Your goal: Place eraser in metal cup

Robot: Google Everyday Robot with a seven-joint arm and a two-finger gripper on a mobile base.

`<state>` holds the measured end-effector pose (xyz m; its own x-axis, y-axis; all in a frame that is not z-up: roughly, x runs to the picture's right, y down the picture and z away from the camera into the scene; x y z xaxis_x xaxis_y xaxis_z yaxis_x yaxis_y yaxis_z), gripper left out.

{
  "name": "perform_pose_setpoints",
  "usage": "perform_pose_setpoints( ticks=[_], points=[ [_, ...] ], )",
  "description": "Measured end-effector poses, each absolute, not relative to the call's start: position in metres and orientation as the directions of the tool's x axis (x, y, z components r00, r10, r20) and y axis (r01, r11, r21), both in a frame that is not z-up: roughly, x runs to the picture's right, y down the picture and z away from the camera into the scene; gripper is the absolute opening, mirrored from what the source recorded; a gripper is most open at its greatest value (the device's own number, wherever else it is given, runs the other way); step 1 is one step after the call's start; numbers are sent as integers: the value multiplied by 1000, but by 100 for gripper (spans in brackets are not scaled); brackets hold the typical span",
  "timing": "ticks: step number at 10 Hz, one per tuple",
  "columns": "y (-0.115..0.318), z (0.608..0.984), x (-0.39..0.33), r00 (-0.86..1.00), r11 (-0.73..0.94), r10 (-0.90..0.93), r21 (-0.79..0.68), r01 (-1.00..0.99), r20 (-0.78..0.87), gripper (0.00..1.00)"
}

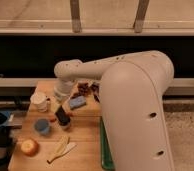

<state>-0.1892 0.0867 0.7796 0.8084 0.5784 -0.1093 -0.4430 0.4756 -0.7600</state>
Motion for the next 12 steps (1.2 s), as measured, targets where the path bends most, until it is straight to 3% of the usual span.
perform_pose_setpoints(
  ticks=[3,4,8,12],
  points=[
    [92,786,-187,798,460,594,-768,-445,-107,0],
    [95,788,-188,795,456,598,-772,-443,-104,5],
    [102,789,-189,787,453,610,-775,-441,-91,43],
    [105,788,-189,781,456,619,-770,-447,-87,69]
  ],
)
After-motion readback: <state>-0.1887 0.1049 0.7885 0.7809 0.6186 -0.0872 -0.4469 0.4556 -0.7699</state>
